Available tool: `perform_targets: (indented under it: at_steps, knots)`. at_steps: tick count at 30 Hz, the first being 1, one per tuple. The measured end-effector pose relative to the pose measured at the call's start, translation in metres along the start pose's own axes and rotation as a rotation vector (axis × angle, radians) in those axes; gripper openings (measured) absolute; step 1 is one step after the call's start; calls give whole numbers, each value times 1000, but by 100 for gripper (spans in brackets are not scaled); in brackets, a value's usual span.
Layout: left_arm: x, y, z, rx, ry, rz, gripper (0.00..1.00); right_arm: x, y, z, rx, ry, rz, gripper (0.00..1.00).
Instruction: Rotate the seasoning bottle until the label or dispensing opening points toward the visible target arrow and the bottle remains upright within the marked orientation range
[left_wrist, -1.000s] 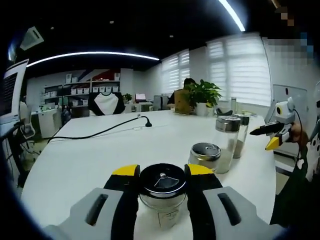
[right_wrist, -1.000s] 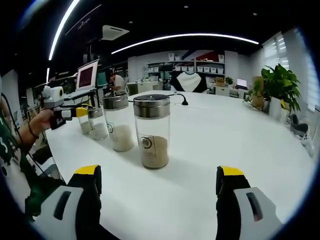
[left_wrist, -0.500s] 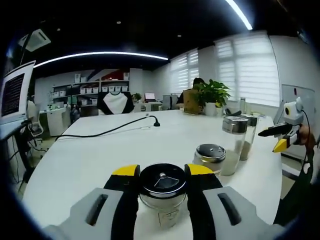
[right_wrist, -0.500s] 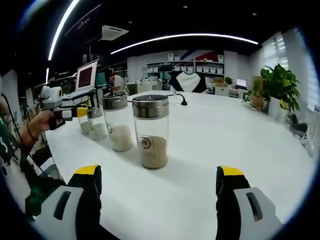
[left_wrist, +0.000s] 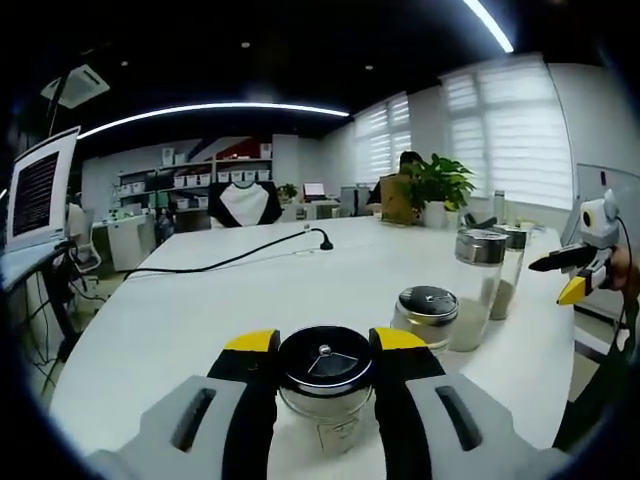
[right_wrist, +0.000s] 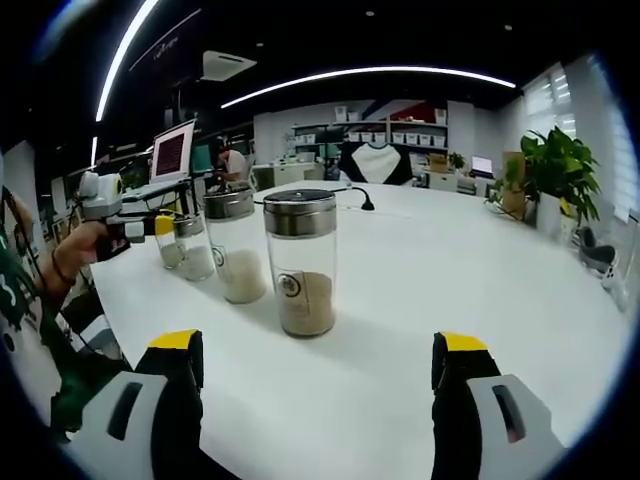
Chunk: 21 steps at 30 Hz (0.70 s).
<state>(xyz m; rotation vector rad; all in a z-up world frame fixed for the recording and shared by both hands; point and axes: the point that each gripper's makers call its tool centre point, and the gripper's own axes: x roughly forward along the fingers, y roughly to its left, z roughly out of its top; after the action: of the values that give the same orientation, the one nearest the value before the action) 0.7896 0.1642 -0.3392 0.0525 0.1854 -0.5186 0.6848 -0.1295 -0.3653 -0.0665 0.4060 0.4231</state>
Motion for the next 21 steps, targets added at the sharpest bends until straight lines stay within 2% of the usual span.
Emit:
perform_targets:
  at_steps: [14,19,21]
  knots:
    - [0,1,0,-1,-3,29,38,1,1,-2,5,12,0,97]
    - [-5,1,7,2,-41,26,49,2,2,-2,0,15,5,97]
    - [-9,0,10,-14,-36,-1,50,2,3,-2,1,17,5,97]
